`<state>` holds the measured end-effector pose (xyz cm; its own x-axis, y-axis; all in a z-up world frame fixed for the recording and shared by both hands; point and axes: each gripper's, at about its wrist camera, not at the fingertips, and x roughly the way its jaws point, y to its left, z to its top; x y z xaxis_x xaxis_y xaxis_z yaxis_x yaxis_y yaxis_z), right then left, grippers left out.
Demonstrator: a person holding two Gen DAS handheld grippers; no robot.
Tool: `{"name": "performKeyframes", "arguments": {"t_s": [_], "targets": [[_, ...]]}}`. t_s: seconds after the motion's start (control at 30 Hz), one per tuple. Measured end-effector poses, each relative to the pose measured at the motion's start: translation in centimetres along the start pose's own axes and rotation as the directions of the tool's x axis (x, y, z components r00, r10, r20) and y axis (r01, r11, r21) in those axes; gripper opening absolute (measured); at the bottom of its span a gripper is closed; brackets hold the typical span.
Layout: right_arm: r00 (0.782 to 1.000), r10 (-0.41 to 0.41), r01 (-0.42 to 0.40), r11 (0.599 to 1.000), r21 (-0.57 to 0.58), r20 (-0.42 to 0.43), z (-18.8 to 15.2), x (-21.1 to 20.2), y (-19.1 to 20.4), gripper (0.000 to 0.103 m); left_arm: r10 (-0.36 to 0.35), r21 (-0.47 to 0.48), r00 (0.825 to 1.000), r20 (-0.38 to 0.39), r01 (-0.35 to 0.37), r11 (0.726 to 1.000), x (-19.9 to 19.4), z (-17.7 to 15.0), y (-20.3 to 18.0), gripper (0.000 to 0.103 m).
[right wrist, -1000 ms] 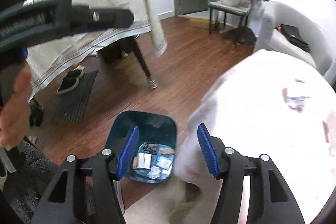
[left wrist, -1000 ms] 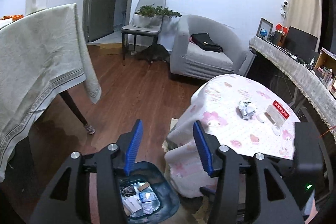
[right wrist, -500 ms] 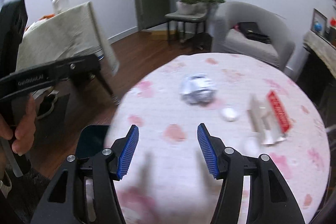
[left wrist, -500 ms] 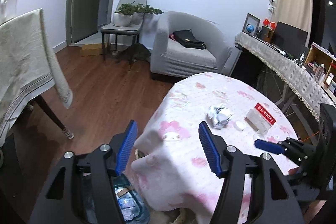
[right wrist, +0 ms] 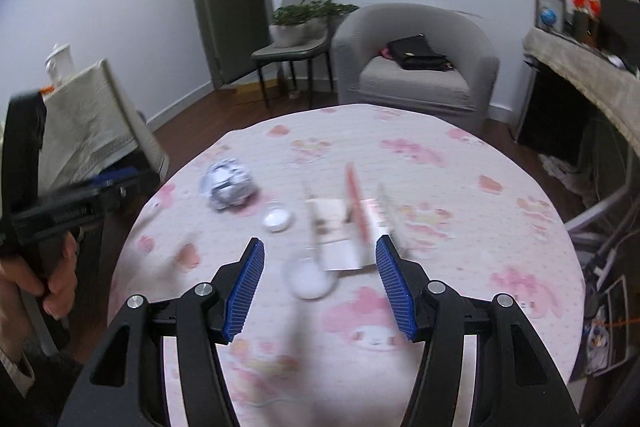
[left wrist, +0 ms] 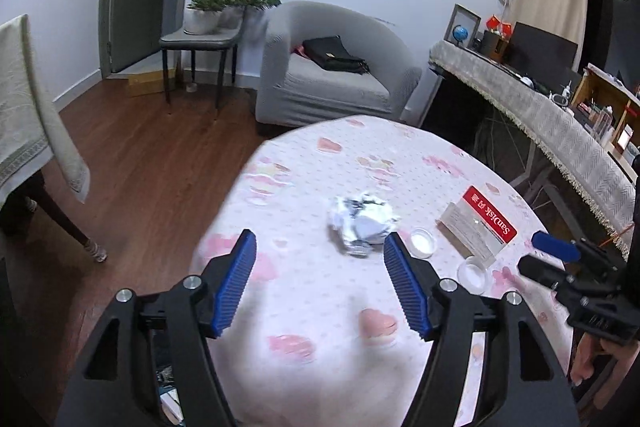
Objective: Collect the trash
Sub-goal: 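Grasp the foil ball with the left gripper while the right grasps the white card backing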
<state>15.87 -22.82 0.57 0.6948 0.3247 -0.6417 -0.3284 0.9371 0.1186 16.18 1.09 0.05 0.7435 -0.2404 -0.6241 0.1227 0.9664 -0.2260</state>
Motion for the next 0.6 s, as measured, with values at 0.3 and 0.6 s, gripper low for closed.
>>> {"name": "performKeyframes", "arguments": {"t_s": [0.3,0.6], "targets": [[0.999,0.021,-0.019,0.998,0.066,-0.031,-0.7,1.0,-4.0,0.059,0.001,-0.014,0.998,-0.055,-0.002,1.0,4.0,-0.3,-2.1,0.073],[0.997,0.07,-0.068,0.996,0.064,-0.037,-0.4,1.5,-4.3,0.063,0.025,-0.077,0.997,-0.076,-0.031,0.997,6.1,0.8,-2.5,0.078]]}}
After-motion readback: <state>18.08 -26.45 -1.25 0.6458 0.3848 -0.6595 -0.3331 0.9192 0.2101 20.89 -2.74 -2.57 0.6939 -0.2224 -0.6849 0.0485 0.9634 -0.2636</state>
